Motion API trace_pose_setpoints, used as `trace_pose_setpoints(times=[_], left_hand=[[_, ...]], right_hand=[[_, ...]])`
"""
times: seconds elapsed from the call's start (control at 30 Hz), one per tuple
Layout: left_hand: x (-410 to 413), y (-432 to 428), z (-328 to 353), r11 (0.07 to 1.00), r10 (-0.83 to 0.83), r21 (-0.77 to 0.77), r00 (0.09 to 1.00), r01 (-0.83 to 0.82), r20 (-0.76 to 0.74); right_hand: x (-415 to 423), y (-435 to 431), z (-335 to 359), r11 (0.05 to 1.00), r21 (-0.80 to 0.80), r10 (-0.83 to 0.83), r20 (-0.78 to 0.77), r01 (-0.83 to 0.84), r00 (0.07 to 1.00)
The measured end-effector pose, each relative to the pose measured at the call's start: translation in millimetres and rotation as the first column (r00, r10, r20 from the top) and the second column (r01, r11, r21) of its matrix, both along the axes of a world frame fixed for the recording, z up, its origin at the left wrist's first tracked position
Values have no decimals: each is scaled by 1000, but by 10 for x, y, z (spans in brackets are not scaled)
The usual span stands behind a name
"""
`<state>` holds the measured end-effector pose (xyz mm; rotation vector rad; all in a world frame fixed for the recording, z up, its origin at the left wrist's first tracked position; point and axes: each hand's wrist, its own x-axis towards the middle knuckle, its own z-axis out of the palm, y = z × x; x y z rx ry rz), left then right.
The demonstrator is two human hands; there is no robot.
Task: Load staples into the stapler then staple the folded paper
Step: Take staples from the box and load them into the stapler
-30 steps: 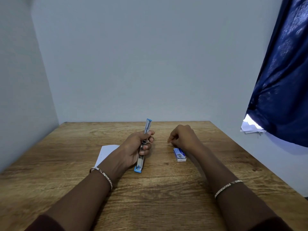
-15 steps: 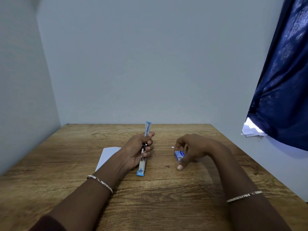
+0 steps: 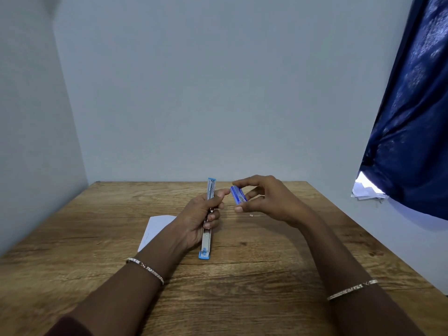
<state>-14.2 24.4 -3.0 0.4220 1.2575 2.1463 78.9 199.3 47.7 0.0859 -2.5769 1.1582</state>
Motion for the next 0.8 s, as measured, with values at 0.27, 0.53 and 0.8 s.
trace_pose_setpoints(times=[0.27, 0.53, 0.8], left_hand=[[1, -4, -16, 998, -2, 59, 999, 5, -53], [-34, -6, -29, 987, 134, 90, 991, -133, -9], [-36, -19, 0, 971, 202, 126, 979, -203, 26]], right_hand=[[-101, -136, -145, 970, -235, 59, -49, -69, 997], [-154, -237, -209, 962, -272, 2, -96, -28, 995], [-165, -318, -211, 971, -228, -119, -192, 73, 974]])
